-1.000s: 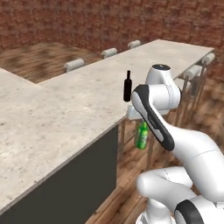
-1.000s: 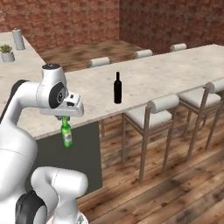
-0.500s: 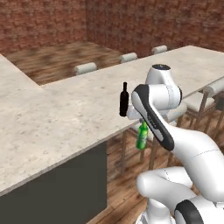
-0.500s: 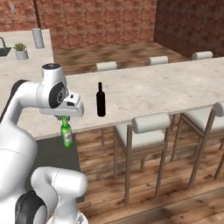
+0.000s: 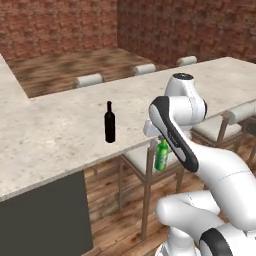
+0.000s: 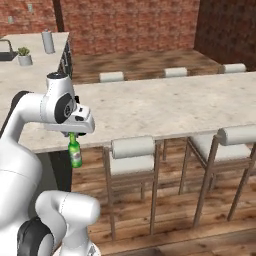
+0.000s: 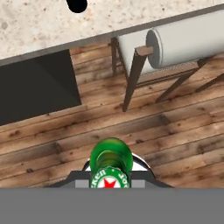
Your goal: Move the drinks to the dining counter.
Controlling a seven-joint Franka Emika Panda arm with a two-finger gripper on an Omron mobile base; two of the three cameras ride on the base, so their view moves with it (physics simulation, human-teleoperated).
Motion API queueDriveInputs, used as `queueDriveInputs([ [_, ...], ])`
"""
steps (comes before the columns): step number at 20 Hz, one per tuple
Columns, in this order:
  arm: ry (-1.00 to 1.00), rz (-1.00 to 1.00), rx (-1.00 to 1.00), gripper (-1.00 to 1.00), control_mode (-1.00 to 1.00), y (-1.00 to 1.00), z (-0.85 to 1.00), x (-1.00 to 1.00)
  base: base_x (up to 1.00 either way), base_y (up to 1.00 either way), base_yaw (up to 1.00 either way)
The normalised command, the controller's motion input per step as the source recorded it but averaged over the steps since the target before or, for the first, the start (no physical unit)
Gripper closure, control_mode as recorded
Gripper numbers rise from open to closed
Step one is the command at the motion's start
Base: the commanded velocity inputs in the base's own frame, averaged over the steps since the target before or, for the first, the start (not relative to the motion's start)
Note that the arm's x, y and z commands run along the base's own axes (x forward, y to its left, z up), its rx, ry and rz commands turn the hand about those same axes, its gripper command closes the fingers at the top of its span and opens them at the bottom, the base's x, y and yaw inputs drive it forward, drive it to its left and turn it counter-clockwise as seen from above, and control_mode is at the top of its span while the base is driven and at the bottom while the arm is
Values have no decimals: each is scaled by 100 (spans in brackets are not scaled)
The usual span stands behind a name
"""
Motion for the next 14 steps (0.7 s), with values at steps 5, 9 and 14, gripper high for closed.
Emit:
queueDriveInputs([
  [5, 0, 0, 0, 100, 100, 0, 0, 0, 42, -64, 44],
  [9, 0, 0, 0, 100, 100, 0, 0, 0, 47, -53, 42],
  [14, 0, 0, 0, 100, 100, 0, 0, 0, 56, -45, 27],
])
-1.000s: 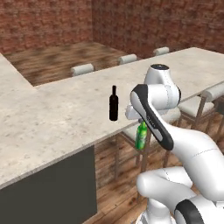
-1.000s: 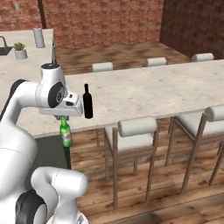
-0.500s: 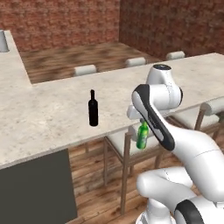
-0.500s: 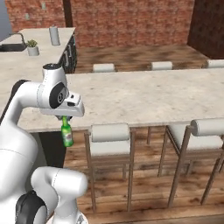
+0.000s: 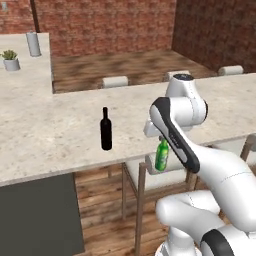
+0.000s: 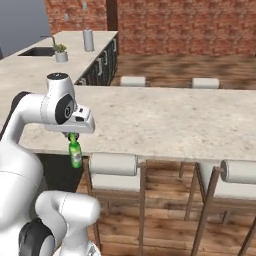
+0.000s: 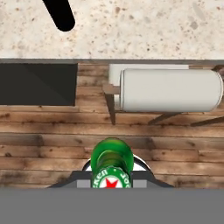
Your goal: Move the drinks to the dining counter.
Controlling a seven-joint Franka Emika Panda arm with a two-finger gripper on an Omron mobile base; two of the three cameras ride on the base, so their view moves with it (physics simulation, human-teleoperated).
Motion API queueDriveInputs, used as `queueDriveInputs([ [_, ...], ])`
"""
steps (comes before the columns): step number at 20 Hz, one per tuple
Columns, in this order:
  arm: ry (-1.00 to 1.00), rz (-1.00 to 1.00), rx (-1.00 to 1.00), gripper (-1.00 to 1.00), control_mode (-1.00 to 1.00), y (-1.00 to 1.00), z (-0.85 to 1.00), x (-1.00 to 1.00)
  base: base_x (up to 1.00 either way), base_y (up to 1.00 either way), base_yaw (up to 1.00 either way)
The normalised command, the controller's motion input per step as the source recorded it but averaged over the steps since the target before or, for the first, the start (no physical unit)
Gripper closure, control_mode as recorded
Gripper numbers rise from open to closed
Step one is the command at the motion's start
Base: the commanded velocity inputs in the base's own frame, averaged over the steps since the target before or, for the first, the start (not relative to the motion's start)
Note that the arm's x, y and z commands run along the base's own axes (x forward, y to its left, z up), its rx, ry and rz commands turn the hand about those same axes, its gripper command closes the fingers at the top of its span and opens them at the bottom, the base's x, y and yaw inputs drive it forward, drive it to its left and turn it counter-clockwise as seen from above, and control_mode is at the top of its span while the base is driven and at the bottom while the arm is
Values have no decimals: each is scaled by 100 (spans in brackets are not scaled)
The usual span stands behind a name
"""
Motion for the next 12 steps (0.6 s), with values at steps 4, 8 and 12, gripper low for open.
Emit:
queueDriveInputs([
  [4, 0, 0, 0, 100, 100, 0, 0, 0, 76, -33, 14],
  [8, 0, 0, 0, 100, 100, 0, 0, 0, 71, -23, 10],
  [12, 0, 0, 0, 100, 100, 0, 0, 0, 58, -23, 9],
])
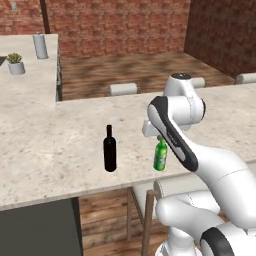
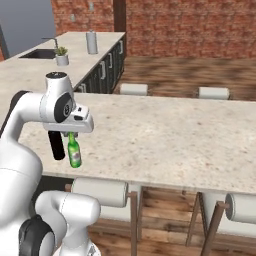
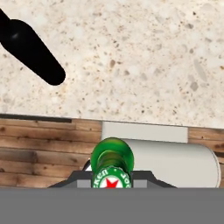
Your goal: Move the drinks to the dining counter.
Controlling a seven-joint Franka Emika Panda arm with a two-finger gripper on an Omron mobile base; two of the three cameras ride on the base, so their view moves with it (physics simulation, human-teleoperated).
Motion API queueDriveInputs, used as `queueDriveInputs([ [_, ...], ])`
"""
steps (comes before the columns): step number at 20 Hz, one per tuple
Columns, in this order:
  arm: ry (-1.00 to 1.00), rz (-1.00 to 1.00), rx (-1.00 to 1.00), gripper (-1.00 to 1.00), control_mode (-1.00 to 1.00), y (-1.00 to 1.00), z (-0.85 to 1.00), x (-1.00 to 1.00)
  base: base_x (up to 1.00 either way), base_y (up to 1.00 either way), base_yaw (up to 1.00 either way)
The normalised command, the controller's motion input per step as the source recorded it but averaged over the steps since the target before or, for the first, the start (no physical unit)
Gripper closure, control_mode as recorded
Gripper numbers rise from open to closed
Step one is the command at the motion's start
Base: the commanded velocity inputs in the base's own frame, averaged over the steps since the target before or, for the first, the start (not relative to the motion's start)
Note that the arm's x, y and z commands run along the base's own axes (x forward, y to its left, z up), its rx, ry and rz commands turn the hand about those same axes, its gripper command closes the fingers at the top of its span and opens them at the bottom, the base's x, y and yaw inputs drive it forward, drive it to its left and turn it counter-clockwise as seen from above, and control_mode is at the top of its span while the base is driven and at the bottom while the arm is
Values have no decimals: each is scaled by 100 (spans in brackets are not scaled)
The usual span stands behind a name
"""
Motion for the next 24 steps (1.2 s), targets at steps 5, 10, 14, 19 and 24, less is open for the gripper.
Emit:
queueDriveInputs([
  [5, 0, 0, 0, 100, 100, 0, 0, 0, 24, -14, 12],
  [10, 0, 0, 0, 100, 100, 0, 0, 0, 12, -5, 8],
  [14, 0, 1, 0, 100, -100, -29, -10, 30, 0, 0, 0],
  [19, -3, 0, 2, 100, -100, -32, -30, 48, 0, 0, 0],
  [24, 0, 0, 0, 100, -100, -13, -20, 55, 0, 0, 0],
])
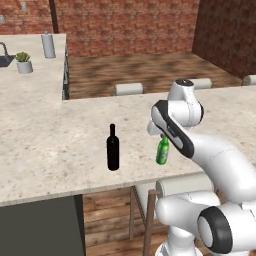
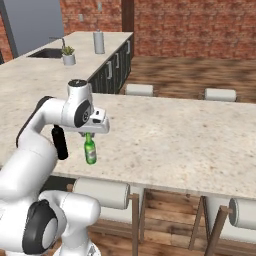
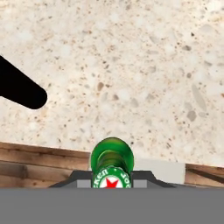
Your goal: Move the drinks to the dining counter.
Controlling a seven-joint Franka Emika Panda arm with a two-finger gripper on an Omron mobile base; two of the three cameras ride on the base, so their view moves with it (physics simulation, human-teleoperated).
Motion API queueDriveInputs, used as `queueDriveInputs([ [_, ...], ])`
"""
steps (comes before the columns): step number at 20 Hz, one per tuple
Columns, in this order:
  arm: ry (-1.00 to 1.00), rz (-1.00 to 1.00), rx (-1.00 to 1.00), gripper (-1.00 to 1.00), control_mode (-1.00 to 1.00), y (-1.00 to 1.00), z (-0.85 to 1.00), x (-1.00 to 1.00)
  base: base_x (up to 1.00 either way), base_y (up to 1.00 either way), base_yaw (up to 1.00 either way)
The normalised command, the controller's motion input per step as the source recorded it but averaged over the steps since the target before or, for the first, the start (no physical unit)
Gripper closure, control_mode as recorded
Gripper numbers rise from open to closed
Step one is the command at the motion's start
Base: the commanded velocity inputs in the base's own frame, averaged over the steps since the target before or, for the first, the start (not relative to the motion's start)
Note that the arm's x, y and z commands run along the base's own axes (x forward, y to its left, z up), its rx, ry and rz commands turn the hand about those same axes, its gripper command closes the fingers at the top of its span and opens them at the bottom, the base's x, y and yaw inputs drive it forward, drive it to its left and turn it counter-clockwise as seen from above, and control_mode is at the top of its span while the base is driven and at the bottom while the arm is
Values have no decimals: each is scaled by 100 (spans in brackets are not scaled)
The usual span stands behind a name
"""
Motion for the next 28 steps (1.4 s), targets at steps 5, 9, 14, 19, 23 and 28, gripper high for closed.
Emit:
queueDriveInputs([
  [5, 0, 0, 0, 100, -100, 0, -29, 45, 0, 0, 0],
  [9, 0, 0, 0, 100, -100, 0, -16, 35, 0, 0, 0],
  [14, 0, 0, 0, 100, -100, 0, -17, 35, 0, 0, 0],
  [19, 0, 0, 0, 100, -100, 0, -25, 31, 0, 0, 0],
  [23, 0, 0, 0, 100, -100, 0, -24, 27, 0, 0, 0],
  [28, 2, 0, 0, 100, -100, 0, -20, 21, 0, 0, 0],
])
